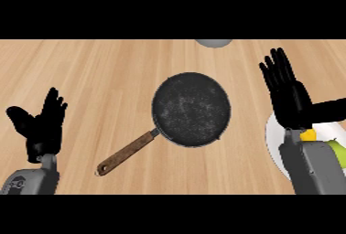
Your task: Pick the lemon from the plate and place it in the pan
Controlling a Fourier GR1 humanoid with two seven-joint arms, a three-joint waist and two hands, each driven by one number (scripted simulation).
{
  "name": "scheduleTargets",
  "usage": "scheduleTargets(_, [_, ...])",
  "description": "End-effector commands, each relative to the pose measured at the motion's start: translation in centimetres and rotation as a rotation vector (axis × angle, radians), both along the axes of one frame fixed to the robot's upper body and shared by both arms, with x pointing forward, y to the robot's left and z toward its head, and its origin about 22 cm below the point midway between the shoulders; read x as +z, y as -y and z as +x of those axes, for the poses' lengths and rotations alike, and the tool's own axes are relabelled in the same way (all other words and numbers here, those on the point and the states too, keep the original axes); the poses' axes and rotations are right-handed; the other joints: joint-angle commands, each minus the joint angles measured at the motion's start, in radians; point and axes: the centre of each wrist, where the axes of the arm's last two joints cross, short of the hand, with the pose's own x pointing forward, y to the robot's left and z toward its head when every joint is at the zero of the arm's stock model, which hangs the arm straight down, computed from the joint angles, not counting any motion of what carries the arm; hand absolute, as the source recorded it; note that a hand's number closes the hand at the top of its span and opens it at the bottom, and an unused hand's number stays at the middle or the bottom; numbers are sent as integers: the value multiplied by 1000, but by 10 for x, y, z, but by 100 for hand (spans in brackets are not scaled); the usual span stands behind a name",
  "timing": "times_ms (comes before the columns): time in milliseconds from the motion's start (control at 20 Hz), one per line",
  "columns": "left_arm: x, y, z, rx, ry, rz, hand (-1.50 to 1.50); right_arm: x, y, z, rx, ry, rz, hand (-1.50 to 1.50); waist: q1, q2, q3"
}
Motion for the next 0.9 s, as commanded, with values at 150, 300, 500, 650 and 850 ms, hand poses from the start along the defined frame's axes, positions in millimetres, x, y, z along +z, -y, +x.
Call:
scheduleTargets(150, [8, 5, -17, -216, 1, 237, 0, 17, 73, 11, 130, -4, -86, -150, -4, 15, -29])
scheduleTargets(300, [-3, 2, -23, -265, -46, 267, 0, 65, 105, 5, 119, -19, -722, -150, -15, 17, -50])
scheduleTargets(500, [-15, 5, -51, -343, -57, 289, 0, 8, 196, -32, -273, -329, -389, -150, -10, 14, -30])
scheduleTargets(650, [-11, 23, -41, -343, -51, 273, 0, 48, 243, -50, -160, -361, -600, -150, -21, 15, -30])
scheduleTargets(850, [-3, 14, -47, -369, -46, 296, 0, 66, 255, -49, -70, -348, -884, -150, 9, 17, -29])
